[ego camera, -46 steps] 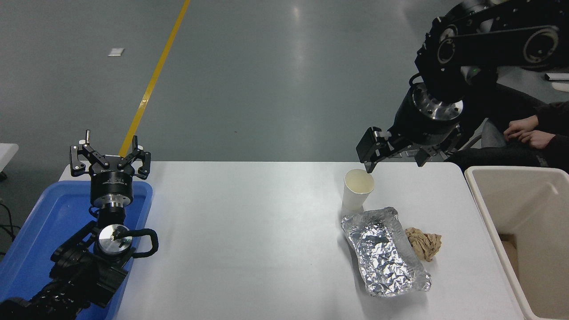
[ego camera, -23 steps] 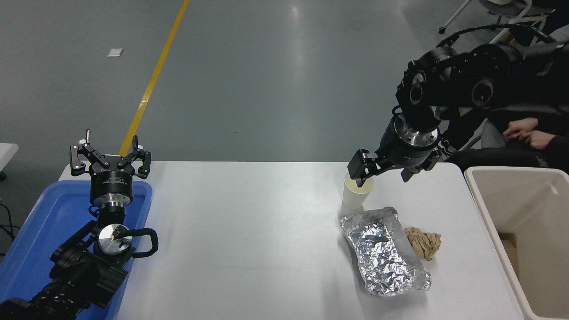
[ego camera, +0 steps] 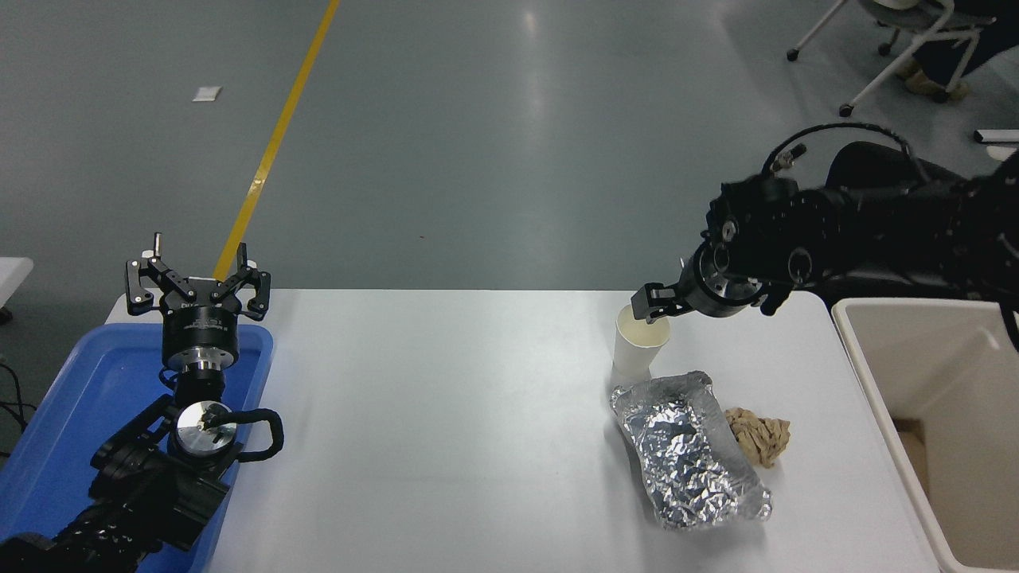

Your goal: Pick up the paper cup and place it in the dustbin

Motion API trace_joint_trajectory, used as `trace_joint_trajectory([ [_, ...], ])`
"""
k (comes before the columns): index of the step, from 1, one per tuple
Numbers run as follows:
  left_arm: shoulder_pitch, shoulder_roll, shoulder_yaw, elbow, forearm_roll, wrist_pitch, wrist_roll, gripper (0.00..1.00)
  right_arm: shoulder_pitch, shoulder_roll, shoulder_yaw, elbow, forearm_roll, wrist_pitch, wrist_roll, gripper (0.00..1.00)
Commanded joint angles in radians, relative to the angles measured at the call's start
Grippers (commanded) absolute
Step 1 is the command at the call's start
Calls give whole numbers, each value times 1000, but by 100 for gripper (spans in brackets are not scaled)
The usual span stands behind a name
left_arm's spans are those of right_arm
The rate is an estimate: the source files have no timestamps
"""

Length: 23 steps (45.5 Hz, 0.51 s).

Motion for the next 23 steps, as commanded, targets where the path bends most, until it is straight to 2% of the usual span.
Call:
trace_joint_trajectory([
  [1, 0, -3, 0, 0, 0, 0, 0, 99, -177, 32, 4, -162, -23, -141, 0, 100],
  [23, 0, 0, 0, 0, 0, 0, 0, 99, -320, 38, 116, -210, -52, -228, -5, 98],
])
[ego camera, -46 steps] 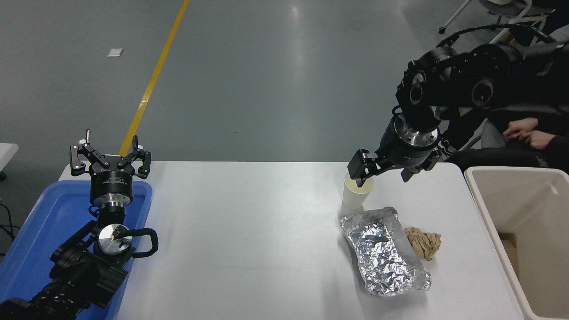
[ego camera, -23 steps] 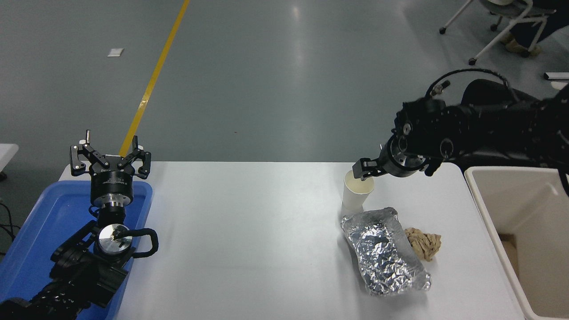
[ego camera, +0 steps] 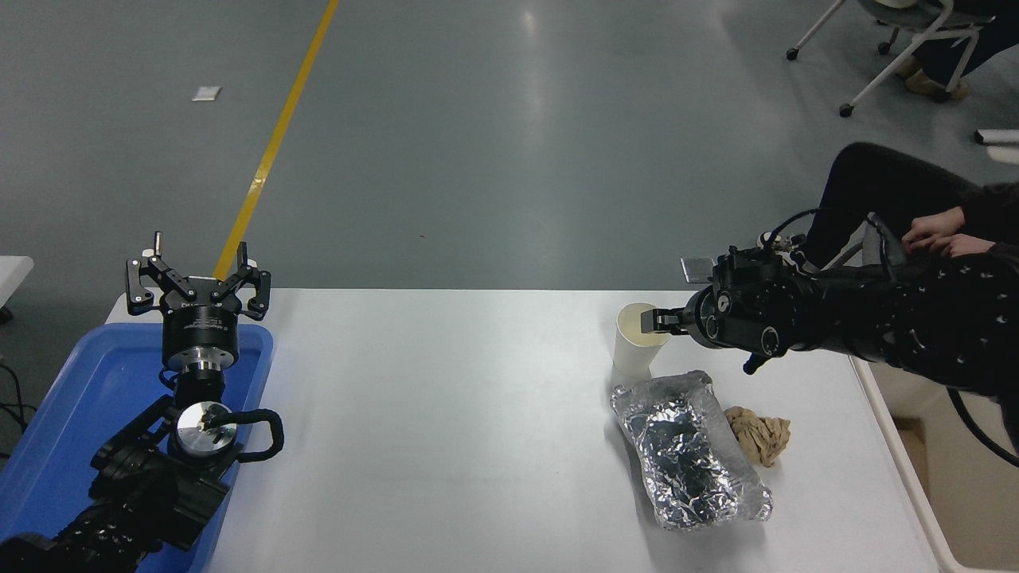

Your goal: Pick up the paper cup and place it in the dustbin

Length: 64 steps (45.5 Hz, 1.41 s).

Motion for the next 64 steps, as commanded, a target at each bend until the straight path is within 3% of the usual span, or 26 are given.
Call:
trace_joint_trajectory([
  [1, 0, 0, 0, 0, 0, 0, 0, 99, -70, 6, 49, -31, -10, -42, -3, 97],
  [4, 0, -3, 0, 0, 0, 0, 0, 99, -74, 4, 51, -31, -9, -47, -1, 86],
  [9, 0, 0, 0, 0, 0, 0, 0, 99, -74, 4, 61, -31, 2, -54, -1, 43],
  [13, 0, 0, 0, 0, 0, 0, 0, 99, -72, 4, 71, -31, 7, -56, -1, 37],
  [15, 0, 0, 0, 0, 0, 0, 0, 99, -72, 6, 80, -31, 8, -56, -1, 29],
  [17, 0, 0, 0, 0, 0, 0, 0, 99, -74, 6, 87, -31, 8, -56, 0, 6],
  [18, 0, 0, 0, 0, 0, 0, 0, 99, -72, 7, 89, -31, 8, -56, 0, 0],
  [37, 0, 0, 0, 0, 0, 0, 0, 99, 21, 10, 68, 45, 7, -39, 0, 0],
  [48, 0, 0, 0, 0, 0, 0, 0, 99, 238, -73, -12, 245, 13, -28, -6, 0],
  [56, 0, 0, 0, 0, 0, 0, 0, 99, 489, -195, -51, 435, 31, 68, -4, 0],
  [64, 0, 0, 0, 0, 0, 0, 0, 99, 768, -286, -117, 533, 48, 327, -7, 0],
])
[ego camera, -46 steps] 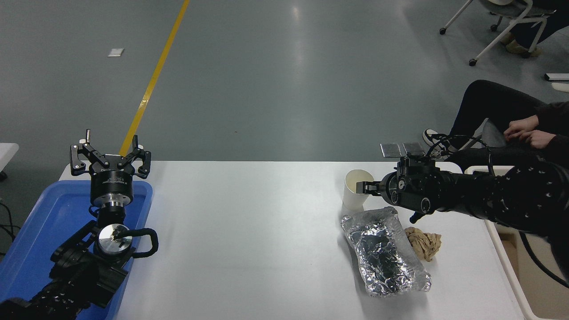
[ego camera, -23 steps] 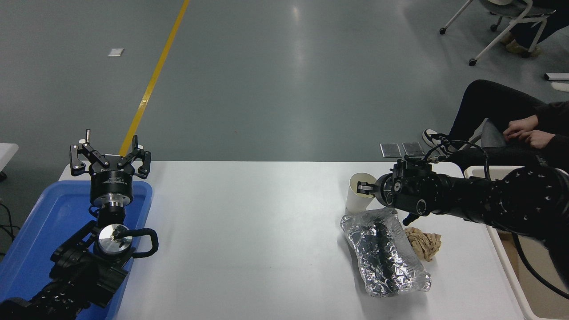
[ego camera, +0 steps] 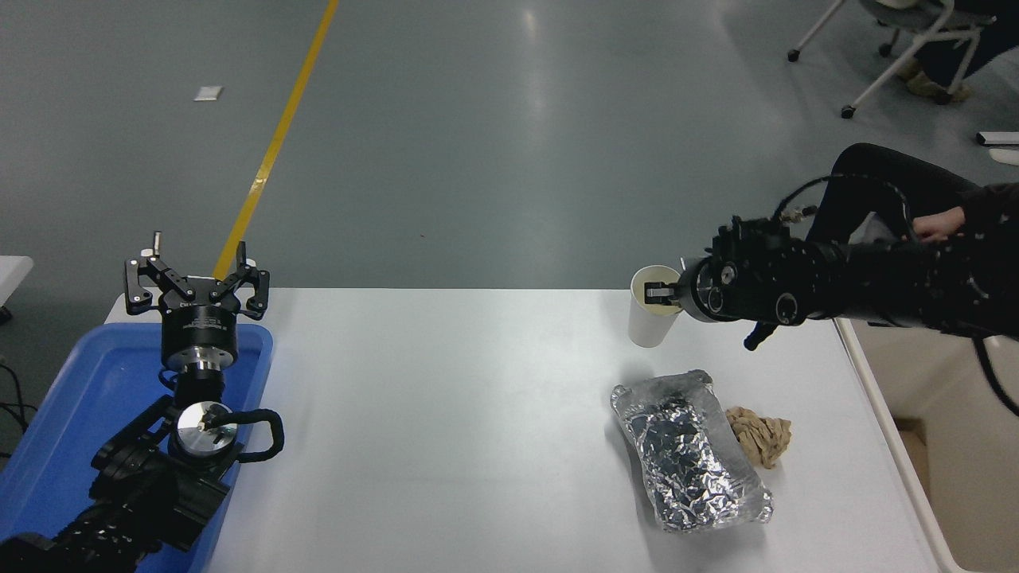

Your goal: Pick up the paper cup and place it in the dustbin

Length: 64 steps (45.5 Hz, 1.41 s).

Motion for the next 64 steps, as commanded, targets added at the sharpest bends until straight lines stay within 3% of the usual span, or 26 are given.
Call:
trace_joint_trajectory([
  [1, 0, 2, -1, 0, 0, 0, 0, 99, 351, -120, -79, 159, 18, 253, -1, 0],
  [18, 0, 2, -1, 0, 0, 0, 0, 99, 604, -160, -133, 159, 18, 486, 8, 0],
  [45, 2, 3, -1, 0, -1, 0, 0, 99, 671, -169, -248, 153, 17, 519, 10, 0],
  [55, 0, 2, -1, 0, -1, 0, 0, 99, 664, -294, -367, 139, -46, 508, 11, 0],
  [64, 0, 2, -1, 0, -1, 1, 0, 99, 575, -490, -394, 32, -147, 506, 13, 0],
])
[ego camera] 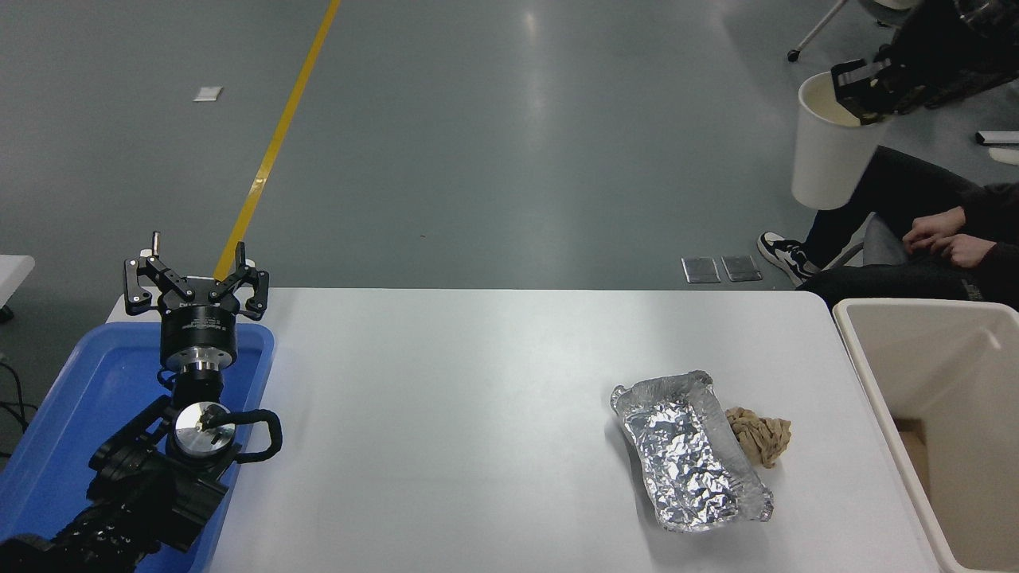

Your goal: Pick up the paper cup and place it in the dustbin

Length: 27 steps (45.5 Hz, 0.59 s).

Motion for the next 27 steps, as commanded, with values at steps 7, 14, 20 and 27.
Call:
trace_joint_trajectory([
  [7, 0, 0, 0, 0, -1, 2, -2, 99, -173, -310, -45, -211, -134, -3, 1, 0],
  [14, 0, 0, 0, 0, -1, 2, -2, 99, -299, -379, 16, -327, -142, -31, 15, 0],
  [20, 0, 0, 0, 0, -1, 0, -2, 99, -432, -440, 108, -361, -144, -117, 16, 0],
  [27, -1, 0, 0, 0, -1, 0, -2, 99, -648, -451, 145, -390, -142, -299, 16, 0],
])
